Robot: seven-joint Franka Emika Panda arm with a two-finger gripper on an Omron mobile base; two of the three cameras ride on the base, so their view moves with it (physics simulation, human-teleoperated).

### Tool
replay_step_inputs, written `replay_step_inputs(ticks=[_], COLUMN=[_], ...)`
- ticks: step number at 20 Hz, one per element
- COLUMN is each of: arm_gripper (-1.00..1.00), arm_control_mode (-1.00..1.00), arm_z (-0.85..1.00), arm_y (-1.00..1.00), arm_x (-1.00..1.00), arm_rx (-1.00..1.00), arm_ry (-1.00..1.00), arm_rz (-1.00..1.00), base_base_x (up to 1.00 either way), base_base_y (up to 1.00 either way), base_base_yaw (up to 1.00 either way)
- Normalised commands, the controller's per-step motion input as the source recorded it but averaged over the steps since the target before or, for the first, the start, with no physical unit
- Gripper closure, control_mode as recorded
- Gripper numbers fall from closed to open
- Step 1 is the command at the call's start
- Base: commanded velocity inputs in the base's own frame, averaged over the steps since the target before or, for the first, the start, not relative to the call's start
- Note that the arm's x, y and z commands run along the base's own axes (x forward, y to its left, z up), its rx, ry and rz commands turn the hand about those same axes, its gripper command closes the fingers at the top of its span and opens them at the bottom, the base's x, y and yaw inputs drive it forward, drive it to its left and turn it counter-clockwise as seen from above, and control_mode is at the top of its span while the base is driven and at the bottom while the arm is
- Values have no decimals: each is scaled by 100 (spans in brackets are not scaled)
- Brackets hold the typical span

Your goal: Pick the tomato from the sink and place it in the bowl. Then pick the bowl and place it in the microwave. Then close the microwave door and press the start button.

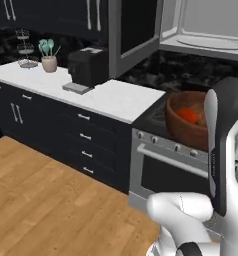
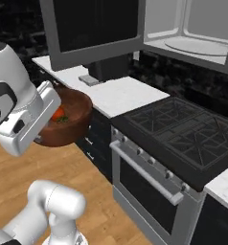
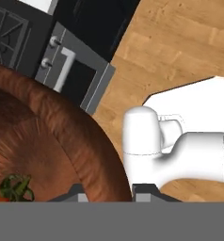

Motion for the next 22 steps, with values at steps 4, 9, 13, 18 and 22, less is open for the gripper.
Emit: replay_step_inputs(ticks=[4, 9, 13, 18, 22], arm_gripper=[100, 100, 100, 100, 100], arm_control_mode=[100, 100, 100, 100, 100], arm_z=[0, 0, 0, 0, 0], arm_y=[0, 0, 0, 0, 0], arm_x=[0, 0, 0, 0, 0], arm_rx=[0, 0, 0, 0, 0], arm_ry=[0, 0, 0, 0, 0], arm_rz=[0, 0, 0, 0, 0], base_base_x=[69, 41, 60, 55, 36], base_base_y=[-99, -81, -4, 0, 0], base_base_yaw=[26, 9, -1, -5, -20])
